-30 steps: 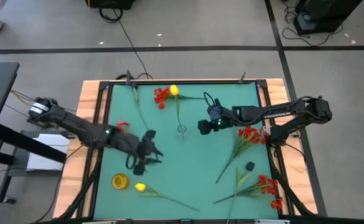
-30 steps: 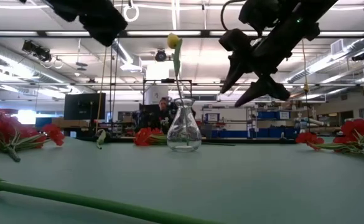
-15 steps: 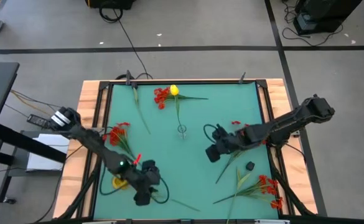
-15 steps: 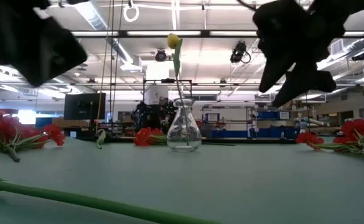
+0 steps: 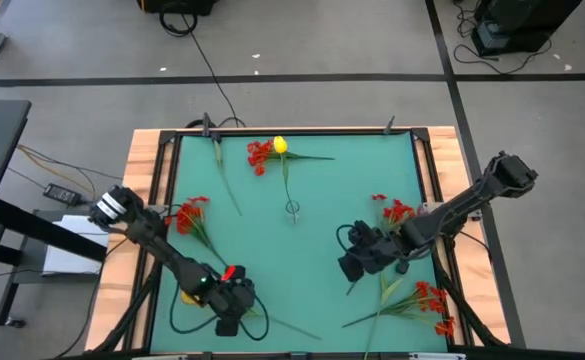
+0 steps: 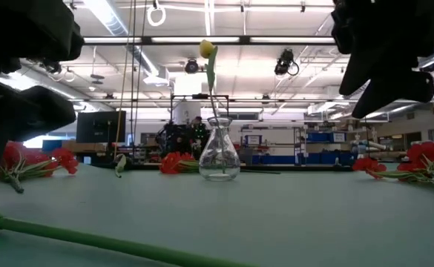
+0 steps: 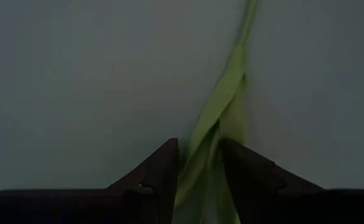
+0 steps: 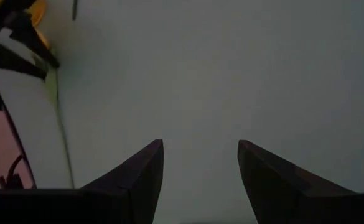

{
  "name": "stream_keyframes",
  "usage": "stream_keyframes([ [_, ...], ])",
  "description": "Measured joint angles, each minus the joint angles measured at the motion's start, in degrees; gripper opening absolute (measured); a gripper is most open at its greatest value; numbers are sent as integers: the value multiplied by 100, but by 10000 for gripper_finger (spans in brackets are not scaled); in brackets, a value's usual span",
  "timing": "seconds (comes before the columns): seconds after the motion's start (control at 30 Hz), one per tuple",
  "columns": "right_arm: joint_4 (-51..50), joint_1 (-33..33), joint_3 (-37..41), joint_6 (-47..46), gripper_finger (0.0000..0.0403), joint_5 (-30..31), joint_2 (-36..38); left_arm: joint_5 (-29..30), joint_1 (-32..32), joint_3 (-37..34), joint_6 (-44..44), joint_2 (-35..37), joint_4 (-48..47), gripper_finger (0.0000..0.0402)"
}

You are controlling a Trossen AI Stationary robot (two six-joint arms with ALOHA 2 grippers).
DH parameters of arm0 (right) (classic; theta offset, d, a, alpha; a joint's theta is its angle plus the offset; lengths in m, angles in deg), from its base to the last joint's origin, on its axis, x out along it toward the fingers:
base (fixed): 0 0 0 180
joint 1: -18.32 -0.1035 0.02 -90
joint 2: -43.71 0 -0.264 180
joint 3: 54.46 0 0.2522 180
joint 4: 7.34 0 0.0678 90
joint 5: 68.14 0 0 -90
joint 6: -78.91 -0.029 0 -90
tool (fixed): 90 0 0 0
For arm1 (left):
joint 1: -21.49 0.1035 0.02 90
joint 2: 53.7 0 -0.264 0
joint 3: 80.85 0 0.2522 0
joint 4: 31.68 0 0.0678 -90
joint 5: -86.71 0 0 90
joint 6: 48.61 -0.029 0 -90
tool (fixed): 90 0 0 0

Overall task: Sort flowers into vase by color
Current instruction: Put the yellow tulip into the transparent vase

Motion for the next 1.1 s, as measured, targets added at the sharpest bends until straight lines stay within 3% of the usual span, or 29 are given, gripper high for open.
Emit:
stream_keyframes([
  [0.17, -2, -148, 0, 14, 214, 10, 0, 27, 24, 18, -307, -210, 6, 110],
  [0.4, -22, -343, 0, 32, 214, 10, -2, -39, 101, 264, -694, -234, -365, 12],
  [0.63, 385, -339, 0, 380, 214, -255, -4, -68, 273, 981, -1781, -289, -1477, 12],
  [0.83, 1690, -196, 0, 1159, 214, -426, -4, 695, 605, 2276, -3307, -278, -2664, 12],
  [0.97, 2509, 26, 0, 1656, 214, -740, -50, 1139, 938, 3050, -4437, -265, -2735, 12],
  [1.1, 3519, 312, 0, 2238, 214, -1546, -268, 1226, 1278, 3521, -5369, -299, -2470, 12],
])
